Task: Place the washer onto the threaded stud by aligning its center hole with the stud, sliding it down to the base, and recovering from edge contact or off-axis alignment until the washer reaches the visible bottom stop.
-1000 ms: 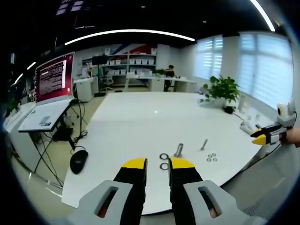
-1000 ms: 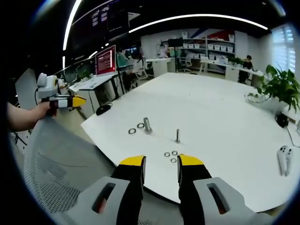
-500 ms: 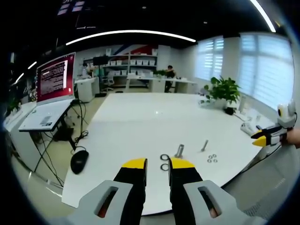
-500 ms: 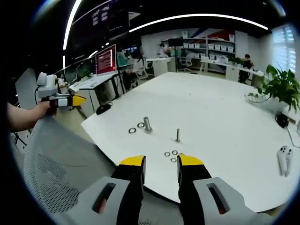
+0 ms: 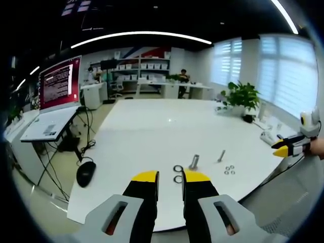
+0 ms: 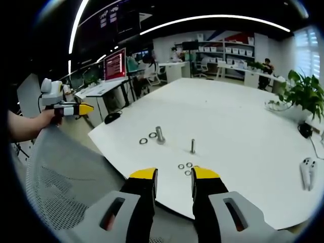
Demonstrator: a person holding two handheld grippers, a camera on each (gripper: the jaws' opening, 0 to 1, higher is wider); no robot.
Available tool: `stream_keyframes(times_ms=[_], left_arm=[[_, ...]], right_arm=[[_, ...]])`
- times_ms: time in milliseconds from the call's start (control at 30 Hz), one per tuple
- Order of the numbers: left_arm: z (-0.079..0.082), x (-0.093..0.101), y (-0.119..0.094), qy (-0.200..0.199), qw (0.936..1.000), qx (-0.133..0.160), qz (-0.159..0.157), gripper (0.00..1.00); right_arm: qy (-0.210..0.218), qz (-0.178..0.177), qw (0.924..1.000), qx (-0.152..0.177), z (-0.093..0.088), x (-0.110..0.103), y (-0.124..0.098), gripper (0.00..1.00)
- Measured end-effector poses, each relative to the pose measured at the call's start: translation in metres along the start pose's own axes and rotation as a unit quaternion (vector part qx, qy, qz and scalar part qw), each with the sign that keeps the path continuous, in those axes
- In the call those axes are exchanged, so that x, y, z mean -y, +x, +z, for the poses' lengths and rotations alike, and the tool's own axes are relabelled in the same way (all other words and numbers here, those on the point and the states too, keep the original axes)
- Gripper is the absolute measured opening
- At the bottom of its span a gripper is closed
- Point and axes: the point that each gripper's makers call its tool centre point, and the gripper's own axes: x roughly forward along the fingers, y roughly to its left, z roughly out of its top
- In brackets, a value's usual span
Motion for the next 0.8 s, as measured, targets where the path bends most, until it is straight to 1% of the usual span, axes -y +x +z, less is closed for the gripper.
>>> stream_keyframes(times_ms=[467, 600, 733, 800], left_arm=[[-0.003, -0.002, 0.001, 0.0, 1.0, -0.008, 0.003, 0.15], [-0.007, -0.003, 0.002, -0.005, 0.9999, -0.016, 0.005, 0.16], [-0.007, -0.003, 0.002, -0.002, 0.9998, -0.018, 0.006, 0.16], [-0.011, -0.006, 0.004, 0.002, 0.9996, -0.026, 0.006, 0.16]], right_arm=[[0.001, 0.005, 1.0, 0.005, 0.002, -0.002, 0.0, 0.29], [0.0, 0.009, 1.0, 0.004, 0.002, -0.003, 0.0, 0.29], [0.001, 0.012, 0.9999, 0.007, 0.002, -0.004, 0.0, 0.29], [0.003, 0.013, 0.9998, 0.011, 0.004, -0.004, -0.001, 0.29]])
